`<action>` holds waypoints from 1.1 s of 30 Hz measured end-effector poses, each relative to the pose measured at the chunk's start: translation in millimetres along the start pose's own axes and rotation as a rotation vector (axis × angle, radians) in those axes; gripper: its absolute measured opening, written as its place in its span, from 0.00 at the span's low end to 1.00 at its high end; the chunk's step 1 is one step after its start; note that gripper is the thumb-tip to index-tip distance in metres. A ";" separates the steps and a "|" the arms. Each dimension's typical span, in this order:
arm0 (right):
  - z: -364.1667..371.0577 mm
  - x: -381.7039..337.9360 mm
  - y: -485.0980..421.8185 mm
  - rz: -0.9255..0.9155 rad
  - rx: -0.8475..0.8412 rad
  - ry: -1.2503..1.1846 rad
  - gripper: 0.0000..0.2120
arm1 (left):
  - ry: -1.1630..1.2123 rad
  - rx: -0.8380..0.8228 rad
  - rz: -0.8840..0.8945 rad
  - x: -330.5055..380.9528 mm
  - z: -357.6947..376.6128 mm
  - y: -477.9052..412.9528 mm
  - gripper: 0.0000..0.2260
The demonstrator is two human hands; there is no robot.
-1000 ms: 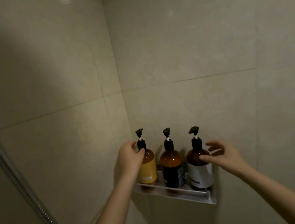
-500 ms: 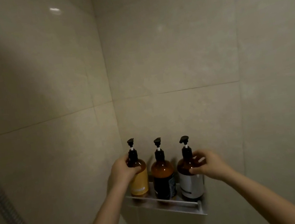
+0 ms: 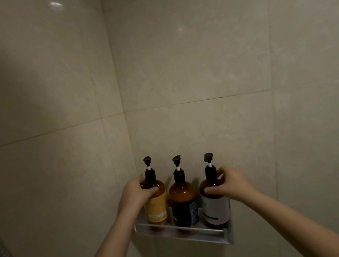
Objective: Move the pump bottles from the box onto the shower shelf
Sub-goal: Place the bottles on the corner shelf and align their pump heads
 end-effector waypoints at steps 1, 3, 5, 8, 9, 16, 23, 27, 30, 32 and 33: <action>-1.6 0.2 -1.6 -0.005 -0.025 0.006 0.27 | 0.005 -0.004 0.000 -0.6 -0.2 -0.4 0.22; -6.3 0.8 -3.6 -0.017 -0.077 0.014 0.29 | 0.010 -0.011 -0.007 -1.5 -0.1 -1.8 0.21; -9.7 1.5 -4.3 -0.038 -0.126 0.001 0.28 | 0.001 -0.026 -0.030 -0.5 0.4 -3.2 0.22; -9.2 1.4 -3.6 -0.061 -0.178 -0.037 0.24 | 0.018 -0.053 -0.055 0.9 1.2 -6.6 0.21; -7.5 0.9 -2.9 -0.065 -0.194 -0.059 0.23 | 0.029 -0.060 -0.059 1.0 1.0 -7.5 0.20; 0.1 -3.1 0.4 -0.037 -0.133 -0.109 0.28 | 0.071 -0.054 -0.008 -1.0 1.1 -4.6 0.22; -3.5 -5.7 1.0 -0.027 -0.153 -0.027 0.24 | 0.053 -0.093 -0.050 -2.8 2.9 -11.8 0.22; -3.4 -5.8 3.8 -0.026 -0.135 -0.027 0.24 | 0.038 -0.115 -0.070 -3.0 2.8 -16.6 0.22; -4.8 -6.3 6.2 -0.024 -0.137 -0.040 0.24 | 0.031 -0.122 -0.067 -5.0 3.1 -18.1 0.22; -5.6 -7.1 7.8 -0.019 -0.135 -0.049 0.25 | 0.046 -0.118 -0.061 -7.6 2.5 -17.6 0.23; -5.6 -7.2 8.2 -0.015 -0.132 -0.057 0.25 | 0.058 -0.114 -0.055 -9.4 2.2 -17.0 0.23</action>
Point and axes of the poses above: each hand's wrist, its own y-axis away from the middle knuckle, its own z-axis out of the palm, x = y × z, the point moved 3 cm from there along -y, towards the middle knuckle, and after that the axes turned 10 degrees about z, right-handed, at the moved point
